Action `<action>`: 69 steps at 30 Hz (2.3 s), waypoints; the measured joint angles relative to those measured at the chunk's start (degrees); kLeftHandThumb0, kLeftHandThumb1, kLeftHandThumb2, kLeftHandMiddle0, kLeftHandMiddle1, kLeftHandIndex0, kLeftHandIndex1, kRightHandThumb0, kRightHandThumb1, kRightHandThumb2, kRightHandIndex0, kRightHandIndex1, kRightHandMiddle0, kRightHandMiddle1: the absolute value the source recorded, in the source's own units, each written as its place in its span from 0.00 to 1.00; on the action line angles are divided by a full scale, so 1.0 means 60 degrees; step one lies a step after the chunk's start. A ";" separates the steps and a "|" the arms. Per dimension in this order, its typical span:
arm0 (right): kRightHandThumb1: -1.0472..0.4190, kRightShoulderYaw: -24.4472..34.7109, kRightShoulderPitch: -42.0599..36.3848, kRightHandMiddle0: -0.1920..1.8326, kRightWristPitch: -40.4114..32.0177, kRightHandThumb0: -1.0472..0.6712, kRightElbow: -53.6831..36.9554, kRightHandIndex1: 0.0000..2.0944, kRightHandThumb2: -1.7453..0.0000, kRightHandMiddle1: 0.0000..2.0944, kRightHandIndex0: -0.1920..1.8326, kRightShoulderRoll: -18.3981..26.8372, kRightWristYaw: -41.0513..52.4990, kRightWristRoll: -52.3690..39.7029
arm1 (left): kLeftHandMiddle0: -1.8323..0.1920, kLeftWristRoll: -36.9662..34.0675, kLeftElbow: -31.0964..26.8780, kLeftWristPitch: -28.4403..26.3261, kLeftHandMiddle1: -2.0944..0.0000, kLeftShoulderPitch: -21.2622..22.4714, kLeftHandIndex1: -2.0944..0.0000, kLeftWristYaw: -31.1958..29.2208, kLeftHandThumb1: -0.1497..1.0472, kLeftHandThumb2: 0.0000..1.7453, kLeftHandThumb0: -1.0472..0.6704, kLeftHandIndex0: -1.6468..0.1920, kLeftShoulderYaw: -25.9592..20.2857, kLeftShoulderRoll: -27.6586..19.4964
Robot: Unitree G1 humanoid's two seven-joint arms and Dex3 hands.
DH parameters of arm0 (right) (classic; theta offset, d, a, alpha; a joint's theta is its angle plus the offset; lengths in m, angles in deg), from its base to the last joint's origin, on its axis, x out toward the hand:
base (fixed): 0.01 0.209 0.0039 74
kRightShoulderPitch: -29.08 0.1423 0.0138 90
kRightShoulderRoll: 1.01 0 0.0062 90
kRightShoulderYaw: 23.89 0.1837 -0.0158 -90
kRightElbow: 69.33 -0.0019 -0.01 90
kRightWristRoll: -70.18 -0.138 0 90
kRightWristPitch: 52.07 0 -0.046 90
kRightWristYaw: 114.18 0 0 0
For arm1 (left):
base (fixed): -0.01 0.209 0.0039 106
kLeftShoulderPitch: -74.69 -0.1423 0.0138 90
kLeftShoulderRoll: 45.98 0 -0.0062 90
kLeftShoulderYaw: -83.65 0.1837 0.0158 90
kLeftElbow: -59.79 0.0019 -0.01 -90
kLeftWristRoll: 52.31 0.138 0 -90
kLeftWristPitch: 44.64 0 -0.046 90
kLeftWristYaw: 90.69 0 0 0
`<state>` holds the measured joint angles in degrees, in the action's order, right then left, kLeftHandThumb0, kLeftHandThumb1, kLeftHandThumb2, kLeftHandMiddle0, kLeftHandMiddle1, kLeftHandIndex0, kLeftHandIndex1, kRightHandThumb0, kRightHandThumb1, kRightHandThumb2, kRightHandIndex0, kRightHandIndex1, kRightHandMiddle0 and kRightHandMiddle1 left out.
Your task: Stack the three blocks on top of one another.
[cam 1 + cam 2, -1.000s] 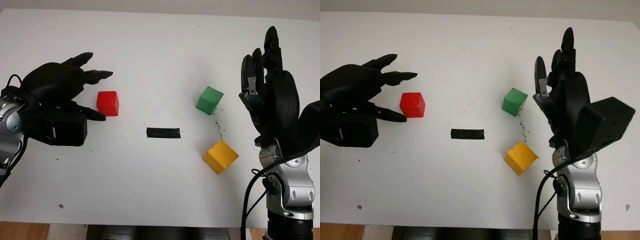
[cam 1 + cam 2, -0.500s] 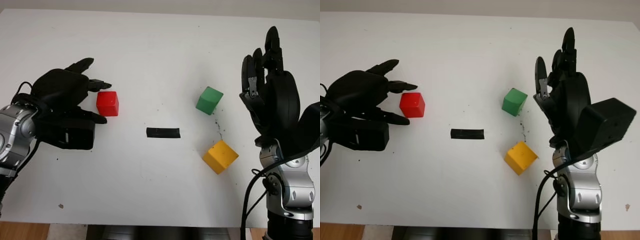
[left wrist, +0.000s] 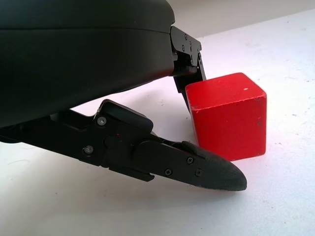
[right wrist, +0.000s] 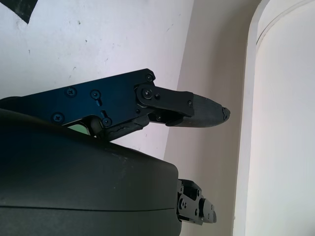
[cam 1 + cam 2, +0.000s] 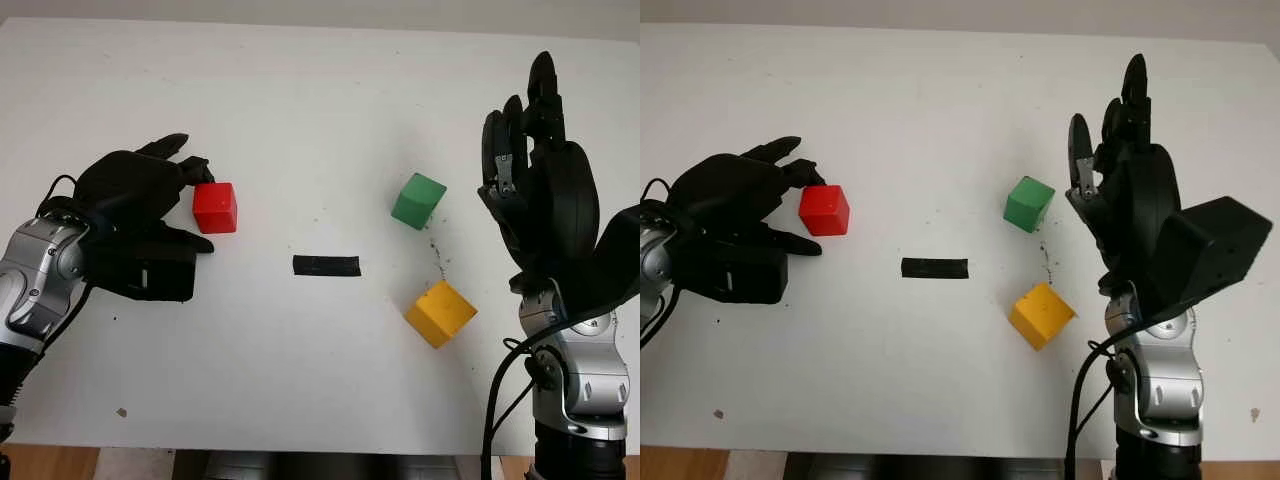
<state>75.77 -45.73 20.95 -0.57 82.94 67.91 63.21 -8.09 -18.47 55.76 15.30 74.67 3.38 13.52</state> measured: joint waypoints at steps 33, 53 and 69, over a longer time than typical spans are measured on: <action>0.00 -0.0030 -0.0004 0.00 -0.0058 0.27 0.0044 0.00 0.70 0.00 0.00 -0.0004 -0.0051 0.0354 | 0.75 -0.2311 0.0992 0.1572 0.97 0.0003 0.29 0.0901 1.00 0.12 0.34 0.80 -0.0351 0.0313; 0.00 -0.0378 -0.0253 0.00 -0.0364 0.31 -0.0221 0.00 0.68 0.00 0.00 -0.0313 -0.0362 0.0433 | 0.77 -0.4417 -0.0515 0.1663 0.99 0.0367 0.19 -0.1596 1.00 0.11 0.35 0.79 -0.0301 0.1306; 0.00 -0.0500 -0.0255 0.00 -0.0395 0.28 -0.0221 0.00 0.71 0.00 0.00 -0.0650 -0.0720 0.0665 | 0.79 -0.5622 0.0358 0.2131 0.98 0.1032 0.17 -0.2359 1.00 0.11 0.32 0.80 0.0318 0.3773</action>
<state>72.77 -47.26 18.58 -1.89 79.04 63.59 67.20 -41.83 -16.33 68.54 21.49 60.51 5.28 36.16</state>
